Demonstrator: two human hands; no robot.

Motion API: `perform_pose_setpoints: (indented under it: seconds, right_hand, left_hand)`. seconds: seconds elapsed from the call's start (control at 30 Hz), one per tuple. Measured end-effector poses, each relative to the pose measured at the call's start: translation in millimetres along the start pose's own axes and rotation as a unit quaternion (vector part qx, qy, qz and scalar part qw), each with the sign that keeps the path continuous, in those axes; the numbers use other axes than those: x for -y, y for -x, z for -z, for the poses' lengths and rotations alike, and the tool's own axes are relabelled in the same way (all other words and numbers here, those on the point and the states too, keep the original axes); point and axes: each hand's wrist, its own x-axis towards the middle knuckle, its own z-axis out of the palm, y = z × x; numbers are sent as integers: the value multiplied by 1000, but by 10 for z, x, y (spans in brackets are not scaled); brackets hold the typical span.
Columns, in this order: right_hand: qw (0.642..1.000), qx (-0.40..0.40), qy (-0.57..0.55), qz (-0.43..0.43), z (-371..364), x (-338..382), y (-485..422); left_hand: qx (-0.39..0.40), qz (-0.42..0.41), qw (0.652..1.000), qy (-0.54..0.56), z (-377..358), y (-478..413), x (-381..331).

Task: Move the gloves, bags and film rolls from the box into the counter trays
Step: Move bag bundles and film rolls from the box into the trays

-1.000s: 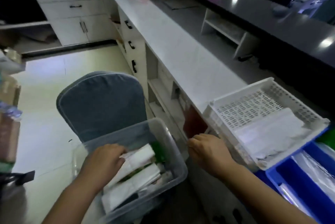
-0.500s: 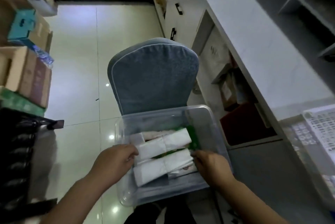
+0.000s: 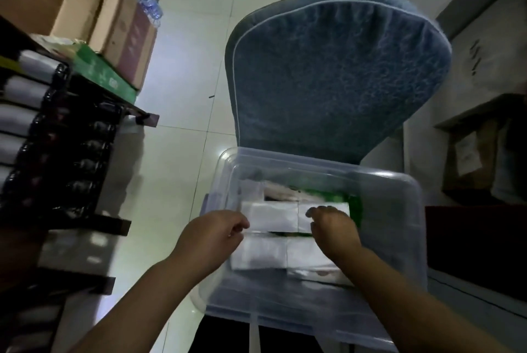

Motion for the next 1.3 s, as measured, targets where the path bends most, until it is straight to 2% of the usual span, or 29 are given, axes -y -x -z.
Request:
perform_pose_setpoints:
  seconds: [0.07, 0.17, 0.33, 0.47, 0.7, 0.8, 0.9, 1.0, 1.1, 1.3]
  right_hand:
    - [999, 29, 0, 22, -68, -70, -235]
    - [999, 34, -35, 1, -210, -168, -520]
    - [993, 97, 65, -10, -545, -302, -699]
    - [991, 74, 114, -17, -708, -314, -608]
    - [998, 65, 22, 0, -708, -335, -233]
    - [997, 46, 35, 45, -471, -238, -50]
    - [994, -20, 57, 87, -227, -149, 122]
    - [991, -65, 14, 113, -18, -88, 228]
    - [985, -115, -30, 123, 169, -28, 273]
    - [972, -198, -28, 125, 402, -46, 234]
  left_hand:
    - [-5, 11, 1000, -3, -76, -82, 21]
    - [0, 21, 1000, -21, -221, -170, 96]
    - [33, 21, 998, -44, -425, -267, 220]
    - [37, 27, 998, -40, -500, -351, 220]
    - [59, 5, 997, -49, -599, -515, 52]
    - [70, -18, 996, -49, -665, -524, -85]
    - [61, -101, 989, -87, -734, -540, -262]
    - [51, -164, 971, -166, -720, -591, -405]
    - [44, -166, 949, -263, -564, -606, -436]
    - [-14, -116, 948, -297, -75, -463, -529]
